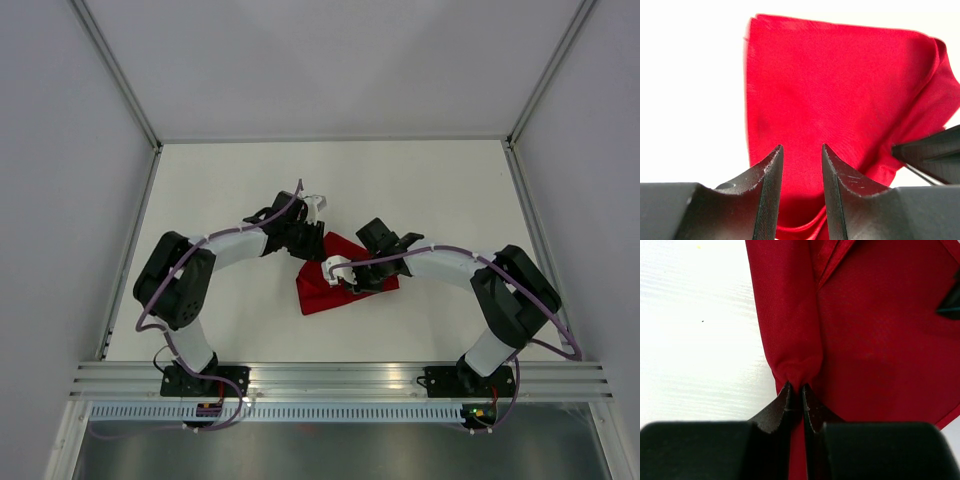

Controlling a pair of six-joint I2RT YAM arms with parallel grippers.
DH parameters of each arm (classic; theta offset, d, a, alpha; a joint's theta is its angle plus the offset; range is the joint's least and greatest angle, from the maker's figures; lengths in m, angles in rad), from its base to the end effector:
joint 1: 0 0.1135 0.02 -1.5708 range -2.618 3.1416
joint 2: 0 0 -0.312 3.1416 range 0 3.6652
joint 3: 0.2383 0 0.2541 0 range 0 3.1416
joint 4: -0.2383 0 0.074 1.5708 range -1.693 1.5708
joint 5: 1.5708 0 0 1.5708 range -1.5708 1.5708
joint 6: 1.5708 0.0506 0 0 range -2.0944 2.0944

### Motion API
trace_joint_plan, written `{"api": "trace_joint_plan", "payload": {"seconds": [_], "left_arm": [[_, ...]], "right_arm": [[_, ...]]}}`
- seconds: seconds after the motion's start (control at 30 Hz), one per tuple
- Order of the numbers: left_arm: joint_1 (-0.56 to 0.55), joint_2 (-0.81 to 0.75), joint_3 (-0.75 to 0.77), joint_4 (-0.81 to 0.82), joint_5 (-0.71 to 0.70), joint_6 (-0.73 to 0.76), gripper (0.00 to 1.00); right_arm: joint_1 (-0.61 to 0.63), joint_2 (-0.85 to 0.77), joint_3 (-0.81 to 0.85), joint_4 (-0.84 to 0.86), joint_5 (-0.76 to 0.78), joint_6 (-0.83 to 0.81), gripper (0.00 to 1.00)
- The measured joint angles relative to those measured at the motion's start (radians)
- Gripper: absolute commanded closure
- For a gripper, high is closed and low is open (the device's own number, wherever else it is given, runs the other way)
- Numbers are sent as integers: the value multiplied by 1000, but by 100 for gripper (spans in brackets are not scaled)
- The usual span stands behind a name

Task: Fold the napkin, place the utensils inside, and roll it up
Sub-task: Roll the napkin with the utensil

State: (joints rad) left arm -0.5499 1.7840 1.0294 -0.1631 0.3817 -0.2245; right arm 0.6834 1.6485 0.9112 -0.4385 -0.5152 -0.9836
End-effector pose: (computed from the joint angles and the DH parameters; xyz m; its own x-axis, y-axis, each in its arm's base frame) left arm 0.3146 -0.2149 0.1969 -0.8111 0.2548 -0.5265 0.5102 0.7484 -0.4237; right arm 0.2268 0.2168 0.1940 0.1833 -0.7850 -0.5918 -0.9817 -0.1777 -0.0684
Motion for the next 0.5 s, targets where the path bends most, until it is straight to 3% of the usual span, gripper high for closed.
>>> {"api": "trace_joint_plan", "payload": {"seconds": [0.17,0.23,0.37,0.4,0.43,0.5], "left_arm": [[18,-135,-39,22,-183,-46,61],[46,-224,-89,53,-238,-77,55],[130,-447,-183,145,-369,-150,26],[150,-494,-194,168,-389,-176,11],[177,-535,-208,208,-387,-209,7],[225,-597,-231,265,-388,-267,8]], "right_arm": [[0,10,11,-10,-3,0,99],[0,16,18,-15,-4,0,99],[0,30,35,-32,-6,0,99],[0,35,42,-36,-8,0,100],[0,39,47,-40,-8,0,99],[0,46,55,-47,-10,0,100]]}}
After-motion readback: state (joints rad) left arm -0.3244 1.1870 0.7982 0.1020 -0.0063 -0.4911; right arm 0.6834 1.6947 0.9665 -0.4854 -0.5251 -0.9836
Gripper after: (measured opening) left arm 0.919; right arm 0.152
